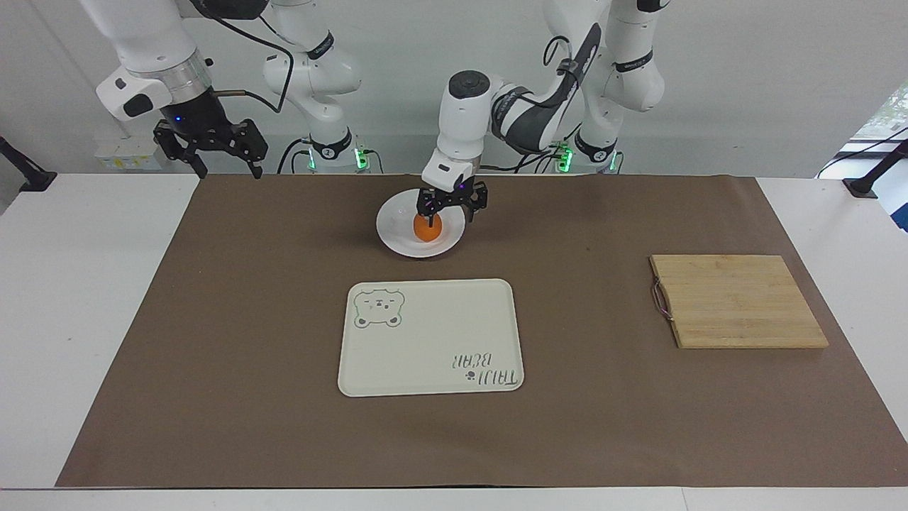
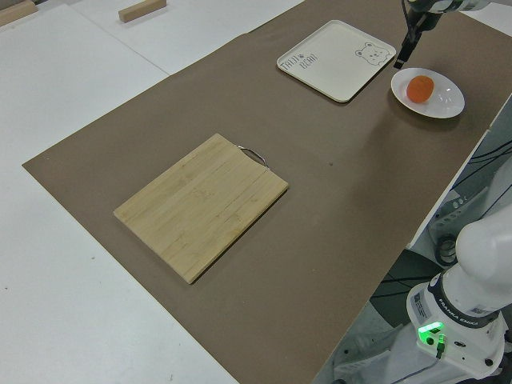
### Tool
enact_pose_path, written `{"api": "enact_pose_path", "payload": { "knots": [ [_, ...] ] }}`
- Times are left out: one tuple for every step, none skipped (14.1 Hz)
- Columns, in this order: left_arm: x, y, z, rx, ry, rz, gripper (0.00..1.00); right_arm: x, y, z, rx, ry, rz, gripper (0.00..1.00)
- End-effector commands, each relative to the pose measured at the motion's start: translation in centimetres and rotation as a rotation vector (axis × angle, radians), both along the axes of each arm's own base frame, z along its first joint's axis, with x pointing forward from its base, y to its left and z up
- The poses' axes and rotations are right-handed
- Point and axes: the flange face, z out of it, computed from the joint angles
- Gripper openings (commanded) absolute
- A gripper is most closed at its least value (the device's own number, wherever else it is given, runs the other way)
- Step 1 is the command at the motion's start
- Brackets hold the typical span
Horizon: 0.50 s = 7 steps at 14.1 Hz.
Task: Place orange and plate with both arms
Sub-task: 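Release the orange onto the plate while the right gripper reaches in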
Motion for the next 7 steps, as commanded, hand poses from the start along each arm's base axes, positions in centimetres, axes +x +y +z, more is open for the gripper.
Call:
{"api": "enact_pose_path", "payload": {
  "knots": [
    [4.3, 6.0, 4.3, 0.021, 0.014, -0.025, 1.00, 0.1, 0.6, 0.4, -0.011, -0.003, 0.042, 1.00],
    [6.1, 8.7, 5.6, 0.028, 0.018, -0.046, 1.00, 0.2, 0.8, 0.2, -0.005, -0.008, 0.088, 1.00],
    [7.6, 11.3, 6.5, 0.036, 0.018, -0.070, 1.00, 0.5, 0.9, -0.2, -0.001, -0.033, 0.129, 1.00],
    [8.9, 13.6, 7.6, 0.037, 0.007, -0.100, 1.00, 0.2, 0.7, -0.9, 0.034, -0.036, 0.122, 1.00],
    [10.3, 16.1, 8.3, 0.039, -0.002, -0.122, 1.00, 0.0, 0.9, -1.9, 0.125, -0.025, 0.100, 1.00],
    [11.4, 18.4, 8.4, 0.041, -0.009, -0.127, 1.00, -0.2, 0.6, -3.2, 0.202, -0.001, 0.075, 1.00],
    [12.4, 20.7, 8.4, 0.043, -0.012, -0.120, 1.00, -0.3, 0.3, -5.0, 0.268, 0.024, 0.052, 1.00]
  ]
}}
